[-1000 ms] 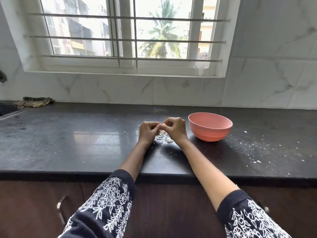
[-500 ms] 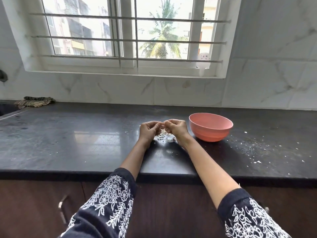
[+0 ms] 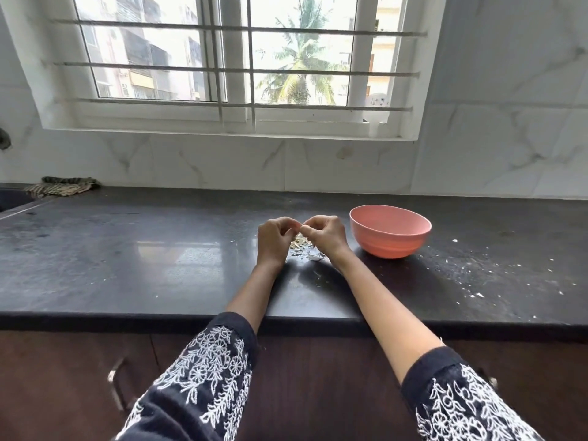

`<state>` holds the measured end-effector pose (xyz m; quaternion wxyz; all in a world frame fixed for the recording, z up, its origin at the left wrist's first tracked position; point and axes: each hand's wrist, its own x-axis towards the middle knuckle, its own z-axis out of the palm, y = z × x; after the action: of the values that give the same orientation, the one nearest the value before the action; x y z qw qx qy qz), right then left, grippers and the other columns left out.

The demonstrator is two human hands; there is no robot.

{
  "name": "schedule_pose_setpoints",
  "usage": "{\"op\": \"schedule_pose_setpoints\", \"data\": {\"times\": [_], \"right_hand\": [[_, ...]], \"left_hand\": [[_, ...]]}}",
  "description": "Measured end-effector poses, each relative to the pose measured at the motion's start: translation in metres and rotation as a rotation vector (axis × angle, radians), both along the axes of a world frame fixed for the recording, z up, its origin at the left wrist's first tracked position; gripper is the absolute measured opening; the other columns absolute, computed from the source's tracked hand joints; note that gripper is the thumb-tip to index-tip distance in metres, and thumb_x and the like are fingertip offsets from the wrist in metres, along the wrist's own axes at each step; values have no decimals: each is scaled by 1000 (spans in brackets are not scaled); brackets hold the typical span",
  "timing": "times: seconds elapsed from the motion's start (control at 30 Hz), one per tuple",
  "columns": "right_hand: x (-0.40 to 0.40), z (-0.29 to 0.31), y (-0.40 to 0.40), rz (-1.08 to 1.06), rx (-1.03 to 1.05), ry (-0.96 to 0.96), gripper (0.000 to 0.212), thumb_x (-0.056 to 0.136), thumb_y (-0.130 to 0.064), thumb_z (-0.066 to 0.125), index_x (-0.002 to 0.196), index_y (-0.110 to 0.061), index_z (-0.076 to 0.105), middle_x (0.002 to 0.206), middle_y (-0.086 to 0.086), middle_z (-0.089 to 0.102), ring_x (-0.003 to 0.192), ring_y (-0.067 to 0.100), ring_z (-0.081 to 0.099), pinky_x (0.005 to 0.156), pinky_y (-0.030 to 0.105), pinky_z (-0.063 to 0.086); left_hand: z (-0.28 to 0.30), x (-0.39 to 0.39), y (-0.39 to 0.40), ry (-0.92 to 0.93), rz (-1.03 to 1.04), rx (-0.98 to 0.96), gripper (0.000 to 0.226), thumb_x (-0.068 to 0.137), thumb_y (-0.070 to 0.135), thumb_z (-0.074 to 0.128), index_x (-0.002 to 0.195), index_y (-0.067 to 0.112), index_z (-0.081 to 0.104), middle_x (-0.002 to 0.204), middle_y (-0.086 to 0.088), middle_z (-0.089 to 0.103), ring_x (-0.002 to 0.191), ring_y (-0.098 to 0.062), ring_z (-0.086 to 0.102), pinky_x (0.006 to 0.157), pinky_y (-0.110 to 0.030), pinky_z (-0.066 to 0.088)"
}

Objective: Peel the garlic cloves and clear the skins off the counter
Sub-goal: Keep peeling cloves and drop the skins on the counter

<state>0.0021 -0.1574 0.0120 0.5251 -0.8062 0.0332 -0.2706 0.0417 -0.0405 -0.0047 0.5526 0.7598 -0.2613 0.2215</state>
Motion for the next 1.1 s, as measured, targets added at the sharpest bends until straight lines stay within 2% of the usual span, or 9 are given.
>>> {"op": "schedule_pose_setpoints", "data": {"times": [0.2, 0.3, 0.4, 0.63, 0.73, 0.83, 0.97, 1.03, 1.1], "right_hand": [[2, 0, 2, -4, 15, -13, 5, 75, -10, 69, 70, -11, 70, 55, -7, 58, 51, 5, 48, 56, 26, 39], [3, -2, 2, -2, 23, -1, 7, 75, -8, 67, 70, -11, 69, 55, -6, 58, 51, 5, 48, 56, 25, 39], [3, -1, 3, 26, 30, 5, 7, 76, -8, 67, 70, -12, 69, 56, -6, 59, 51, 5, 49, 56, 23, 40], [-5, 3, 9, 241, 40, 44, 10, 78, -1, 64, 71, -7, 68, 55, 0, 57, 47, 4, 45, 49, 18, 38], [-7, 2, 8, 261, 22, 42, 12, 79, 0, 63, 70, -7, 67, 55, 2, 56, 43, 3, 43, 45, 16, 36], [-3, 2, 6, 154, -1, 6, 14, 82, -1, 58, 75, -7, 69, 57, 0, 59, 42, 2, 47, 44, 16, 38], [3, 1, 3, 23, -56, -26, 30, 93, -15, 48, 72, -12, 69, 61, -3, 62, 49, 0, 54, 49, 18, 43], [4, -1, -1, -42, -186, -27, 31, 91, -24, 55, 65, -14, 68, 58, -4, 62, 57, 8, 57, 62, 27, 45], [4, -2, -5, -103, -313, 1, 15, 81, -25, 67, 69, -16, 66, 63, -4, 61, 61, 12, 56, 63, 29, 44]], "left_hand": [[2, 5, 1, 278, -102, -272, 3, 78, -9, 67, 79, -6, 68, 48, 12, 63, 49, 2, 59, 59, -17, 53], [3, 5, 2, 388, -116, -456, 20, 80, -10, 64, 68, 6, 63, 49, 10, 64, 49, 0, 60, 59, -15, 54], [3, 6, 2, 439, -123, -560, 22, 80, -10, 64, 67, 8, 62, 50, 8, 65, 50, -1, 61, 61, -15, 54], [4, 9, 7, 465, -76, -683, 21, 82, -8, 63, 71, 9, 60, 49, 9, 64, 48, 2, 59, 56, -10, 50], [6, 8, 6, 459, -83, -727, 11, 84, -9, 60, 86, 2, 61, 59, 4, 66, 50, 3, 60, 58, -10, 50], [7, 7, 5, 475, -115, -741, 14, 85, -7, 59, 99, -5, 63, 54, 7, 66, 52, 2, 61, 60, -10, 52], [7, 6, 6, 474, -125, -736, 15, 84, -7, 61, 98, -11, 63, 56, 8, 68, 56, 0, 64, 62, -12, 53], [6, 6, 6, 466, -131, -719, 14, 83, -7, 61, 97, -10, 64, 57, 8, 68, 58, 0, 64, 63, -13, 53], [6, 6, 6, 458, -134, -702, 13, 83, -7, 62, 96, -9, 64, 58, 9, 69, 59, 0, 64, 63, -13, 53]]}}
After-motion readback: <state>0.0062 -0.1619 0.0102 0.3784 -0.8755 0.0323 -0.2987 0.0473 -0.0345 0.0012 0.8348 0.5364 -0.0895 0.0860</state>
